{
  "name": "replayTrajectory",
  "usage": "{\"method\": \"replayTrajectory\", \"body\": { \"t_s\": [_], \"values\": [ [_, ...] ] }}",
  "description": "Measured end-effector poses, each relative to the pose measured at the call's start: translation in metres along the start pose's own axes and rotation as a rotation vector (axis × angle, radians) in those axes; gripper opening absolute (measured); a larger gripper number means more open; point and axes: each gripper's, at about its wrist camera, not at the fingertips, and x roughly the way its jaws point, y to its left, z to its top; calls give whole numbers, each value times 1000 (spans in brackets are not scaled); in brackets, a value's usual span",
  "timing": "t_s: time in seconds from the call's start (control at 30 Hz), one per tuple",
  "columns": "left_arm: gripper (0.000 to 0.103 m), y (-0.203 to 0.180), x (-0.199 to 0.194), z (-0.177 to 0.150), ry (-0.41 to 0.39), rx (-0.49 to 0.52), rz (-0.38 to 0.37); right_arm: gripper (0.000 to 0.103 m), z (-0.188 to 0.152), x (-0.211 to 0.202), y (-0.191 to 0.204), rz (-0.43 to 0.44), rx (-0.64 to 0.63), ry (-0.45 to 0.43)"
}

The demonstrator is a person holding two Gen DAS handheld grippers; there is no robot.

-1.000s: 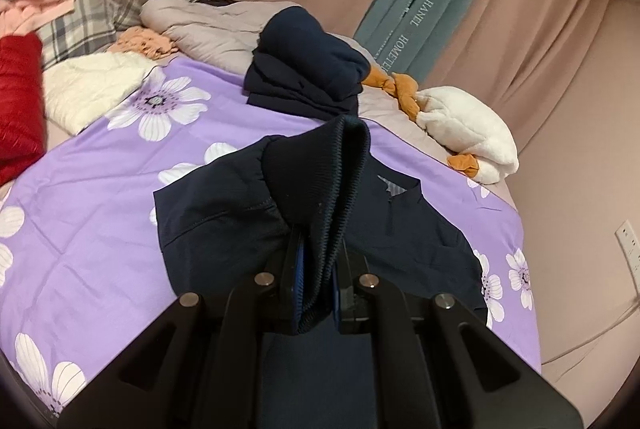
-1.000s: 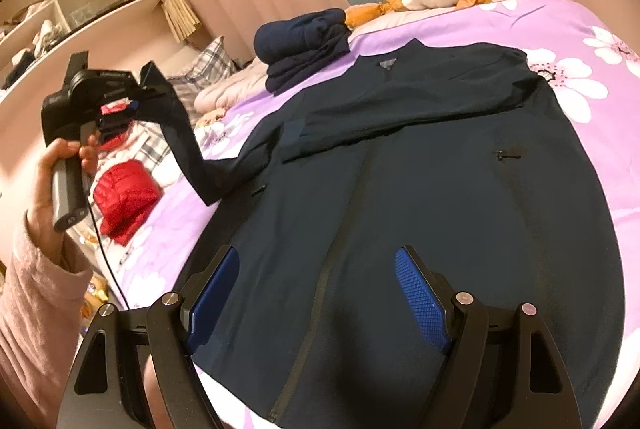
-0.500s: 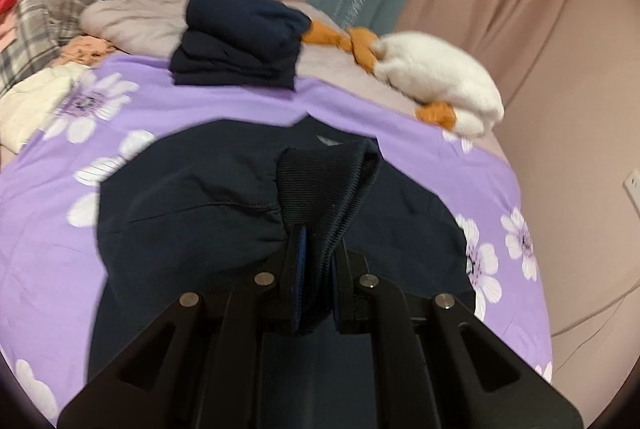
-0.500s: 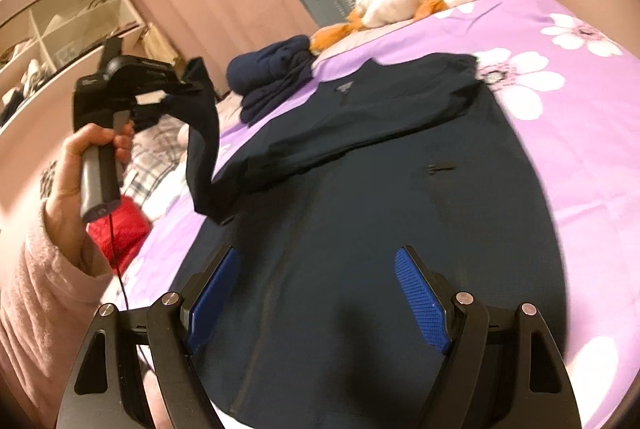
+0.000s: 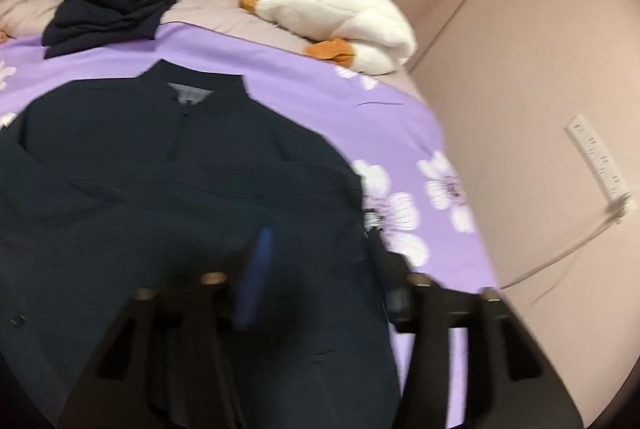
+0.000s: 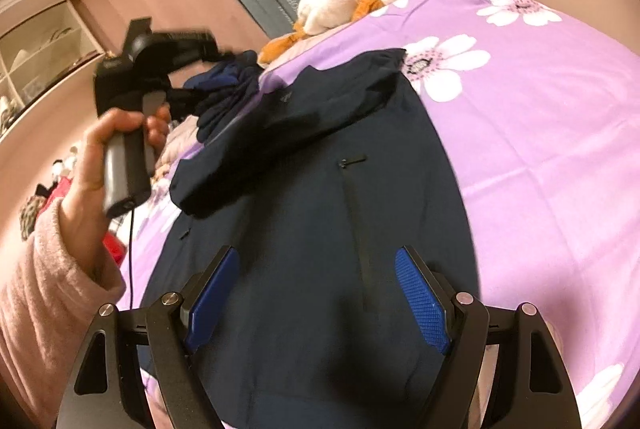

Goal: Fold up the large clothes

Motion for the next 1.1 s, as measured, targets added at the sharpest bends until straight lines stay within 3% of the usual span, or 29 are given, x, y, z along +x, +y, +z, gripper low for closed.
{"method": "replayTrajectory", "body": {
  "t_s": [0.17, 0.27, 0.4, 0.5, 0.67, 0.8, 0.97, 1.0, 1.07, 1.1],
  "values": [
    [61, 1, -30, -5, -3, 72, 9, 80, -1, 5, 3, 10, -5, 24],
    [61, 35, -63, -11, -37, 61, 60, 80, 7, 13, 11, 40, -16, 33],
    [61, 105, -109, -30, -75, -13, 163, 81, 30, 35, 17, 156, 26, 63],
    [61, 152, -135, -53, -54, -61, 266, 81, 47, 65, 26, 226, 61, 110],
    [61, 197, -166, -99, 6, -73, 399, 81, 62, 132, 39, 208, 123, 199],
    [61, 215, -193, -131, 1, -99, 396, 81, 69, 178, 34, 126, 228, 222],
    [61, 234, -200, -158, -5, -156, 358, 80, 75, 199, 17, 118, 386, 164],
    [61, 238, -200, -161, -4, -174, 344, 77, 76, 199, 17, 105, 399, 153],
    [61, 244, -198, -168, -3, -216, 310, 53, 79, 196, 21, 62, 392, 142],
    [61, 247, -197, -171, -2, -231, 299, 32, 80, 194, 23, 33, 377, 144]
  ]
}}
